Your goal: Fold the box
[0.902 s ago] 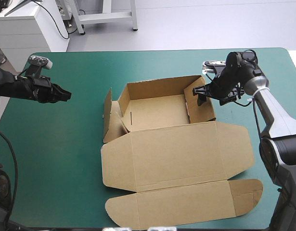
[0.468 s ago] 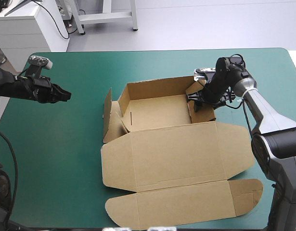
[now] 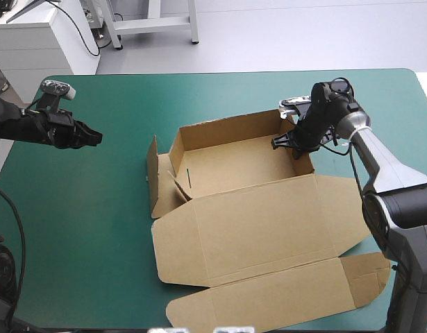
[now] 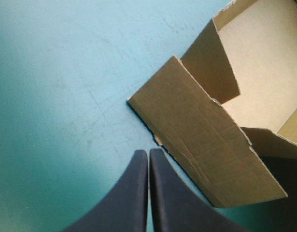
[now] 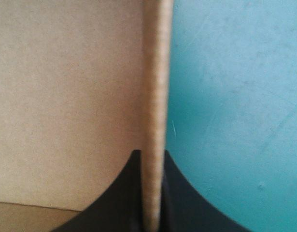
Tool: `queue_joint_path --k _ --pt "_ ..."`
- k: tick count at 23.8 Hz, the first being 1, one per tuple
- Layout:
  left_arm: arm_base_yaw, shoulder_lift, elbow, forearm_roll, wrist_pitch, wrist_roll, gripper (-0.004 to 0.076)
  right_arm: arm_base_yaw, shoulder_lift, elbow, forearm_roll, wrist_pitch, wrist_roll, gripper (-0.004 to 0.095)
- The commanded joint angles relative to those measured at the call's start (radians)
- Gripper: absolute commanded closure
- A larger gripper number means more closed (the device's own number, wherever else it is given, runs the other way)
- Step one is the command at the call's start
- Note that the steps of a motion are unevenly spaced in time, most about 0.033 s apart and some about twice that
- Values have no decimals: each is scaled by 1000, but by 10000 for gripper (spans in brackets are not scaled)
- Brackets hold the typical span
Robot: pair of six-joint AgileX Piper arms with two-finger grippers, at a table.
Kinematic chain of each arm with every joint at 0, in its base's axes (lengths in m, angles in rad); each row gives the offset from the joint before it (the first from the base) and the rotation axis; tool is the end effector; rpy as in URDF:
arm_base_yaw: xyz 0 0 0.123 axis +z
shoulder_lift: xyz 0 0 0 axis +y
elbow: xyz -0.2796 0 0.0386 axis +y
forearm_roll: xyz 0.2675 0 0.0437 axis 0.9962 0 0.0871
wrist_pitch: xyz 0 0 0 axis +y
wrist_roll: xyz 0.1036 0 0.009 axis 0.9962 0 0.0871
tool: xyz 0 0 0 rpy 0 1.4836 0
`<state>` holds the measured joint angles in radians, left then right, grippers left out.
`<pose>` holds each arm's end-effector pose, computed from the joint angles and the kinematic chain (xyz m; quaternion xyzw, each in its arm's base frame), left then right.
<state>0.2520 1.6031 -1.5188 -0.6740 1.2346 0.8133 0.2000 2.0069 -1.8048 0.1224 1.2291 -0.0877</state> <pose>0.3565 0.0285 0.3456 0.2050 0.9090 -0.2000 0.3028 0.4360 0.1006 0.2486 -0.1285 0.9835 0.0658 0.1094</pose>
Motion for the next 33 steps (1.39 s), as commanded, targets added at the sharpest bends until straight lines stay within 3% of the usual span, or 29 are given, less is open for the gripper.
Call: queue_joint_path --k 1,9,14,17,21,27,33 --pt "0 -46 -23 -48 54 -10 731 -5 -69 -58 7 17 -25 910" --pt "0 -14 -23 53 49 21 731 -26 -292 -96 18 19 -36 929" --pt "0 41 -23 -15 -12 15 731 -62 -451 -96 54 17 -36 928" --pt "0 79 -23 -60 -16 23 731 -75 -505 -96 127 17 -55 929" --pt "-11 124 -23 -286 47 103 731 -73 -513 -96 344 -11 -130 928" --pt "-107 126 -23 -400 20 -100 731 -73 -475 -96 304 -86 -123 927" --pt "-219 116 -23 -505 15 -117 731 -73 -428 -96 156 -176 -77 927"
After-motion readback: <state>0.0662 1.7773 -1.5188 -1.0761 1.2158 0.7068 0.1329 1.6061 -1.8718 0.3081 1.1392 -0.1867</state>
